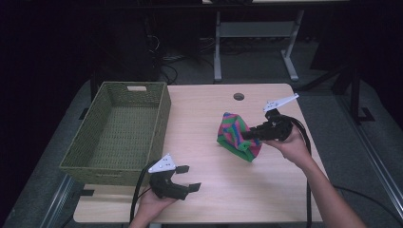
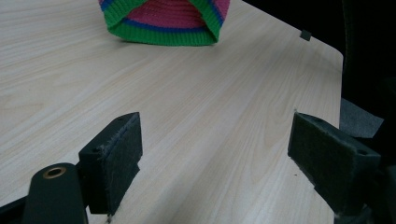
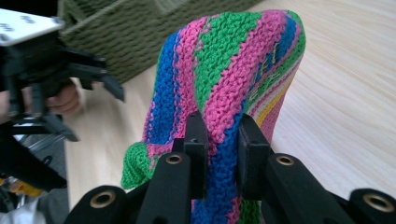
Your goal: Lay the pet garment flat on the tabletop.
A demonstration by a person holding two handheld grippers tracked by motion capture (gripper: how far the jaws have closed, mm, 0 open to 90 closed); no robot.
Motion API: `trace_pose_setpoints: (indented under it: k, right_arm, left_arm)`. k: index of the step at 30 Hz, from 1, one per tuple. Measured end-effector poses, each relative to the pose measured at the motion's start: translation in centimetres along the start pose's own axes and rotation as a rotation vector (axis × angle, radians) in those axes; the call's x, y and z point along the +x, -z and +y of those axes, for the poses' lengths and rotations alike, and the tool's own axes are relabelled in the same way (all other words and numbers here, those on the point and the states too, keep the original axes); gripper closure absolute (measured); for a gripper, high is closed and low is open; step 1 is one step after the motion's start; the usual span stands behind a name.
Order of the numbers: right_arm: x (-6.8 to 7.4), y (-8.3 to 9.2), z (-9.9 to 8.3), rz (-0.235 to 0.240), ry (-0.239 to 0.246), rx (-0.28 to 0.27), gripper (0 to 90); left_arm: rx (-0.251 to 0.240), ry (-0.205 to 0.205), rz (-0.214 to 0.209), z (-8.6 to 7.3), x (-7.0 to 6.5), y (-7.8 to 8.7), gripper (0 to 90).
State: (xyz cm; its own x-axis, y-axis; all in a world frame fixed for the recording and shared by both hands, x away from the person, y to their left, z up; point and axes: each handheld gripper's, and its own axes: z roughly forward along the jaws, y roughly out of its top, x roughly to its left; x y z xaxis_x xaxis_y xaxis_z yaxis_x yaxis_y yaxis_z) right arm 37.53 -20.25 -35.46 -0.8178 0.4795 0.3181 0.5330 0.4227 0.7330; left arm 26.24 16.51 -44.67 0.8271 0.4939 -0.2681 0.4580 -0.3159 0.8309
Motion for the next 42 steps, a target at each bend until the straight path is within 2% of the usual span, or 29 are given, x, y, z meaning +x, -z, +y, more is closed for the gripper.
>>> trace_pose_setpoints:
  k: [4, 9, 11, 18, 19, 22, 27, 30, 31, 34, 35, 36, 37, 40, 42]
  right_arm:
    - [0.7, 0.6, 0.0, 0.024, 0.018, -0.014, 77.0]
    - [2.7, 1.8, -0.2, 0.052, 0.066, -0.021, 76.9]
    - [3.1, 1.9, -0.4, 0.066, 0.071, -0.02, 76.8]
    - [5.0, 2.5, -1.2, 0.081, 0.115, -0.019, 76.8]
    - [5.6, 2.6, -1.6, 0.094, 0.12, -0.014, 76.8]
    - [6.0, 2.7, -1.9, 0.098, 0.128, -0.007, 76.8]
    - [7.4, 2.9, -2.8, 0.138, 0.154, 0.006, 76.7]
    - [7.9, 2.9, -3.0, 0.141, 0.164, 0.015, 76.7]
    - [8.3, 2.8, -3.2, 0.162, 0.165, 0.028, 76.7]
    - [8.5, 2.8, -3.3, 0.17, 0.173, 0.044, 76.7]
    - [8.7, 2.6, -3.4, 0.203, 0.173, 0.057, 76.7]
    - [8.7, 2.6, -3.4, 0.203, 0.173, 0.057, 76.7]
    - [8.7, 2.3, -3.3, 0.234, 0.168, 0.066, 76.6]
    - [8.4, 1.9, -3.2, 0.245, 0.165, 0.092, 76.5]
    - [7.7, 1.2, -3.0, 0.264, 0.155, 0.119, 76.3]
  left_arm:
    - [-0.001, -0.004, 0.003, 0.0, 0.1, 0.1, 17.6]
    - [-0.004, -0.008, 0.007, 0.1, 0.0, 0.1, 17.6]
    - [-0.011, -0.012, 0.009, 0.0, 0.0, 0.2, 17.5]
    - [-0.012, -0.011, 0.011, 0.1, -0.1, 0.3, 17.5]
    - [-0.013, -0.009, 0.01, 0.1, -0.1, 0.3, 17.6]
    - [-0.012, -0.006, 0.009, 0.1, -0.2, 0.2, 17.6]
    - [-0.012, -0.004, 0.012, 0.0, -0.2, 0.3, 17.5]
    - [-0.011, -0.004, 0.011, 0.0, -0.1, 0.3, 17.6]
    - [-0.011, -0.003, 0.011, 0.0, -0.1, 0.3, 17.6]
    - [-0.009, -0.005, 0.012, 0.0, -0.2, 0.2, 17.6]
    - [-0.007, -0.004, 0.011, 0.0, -0.2, 0.2, 17.6]
    - [-0.008, -0.006, 0.011, 0.0, -0.2, 0.2, 17.6]
    - [-0.009, -0.007, 0.011, 0.0, -0.2, 0.2, 17.6]
    - [-0.01, -0.005, 0.011, 0.0, -0.2, 0.2, 17.5]
    - [-0.009, -0.005, 0.011, 0.0, -0.2, 0.2, 17.6]
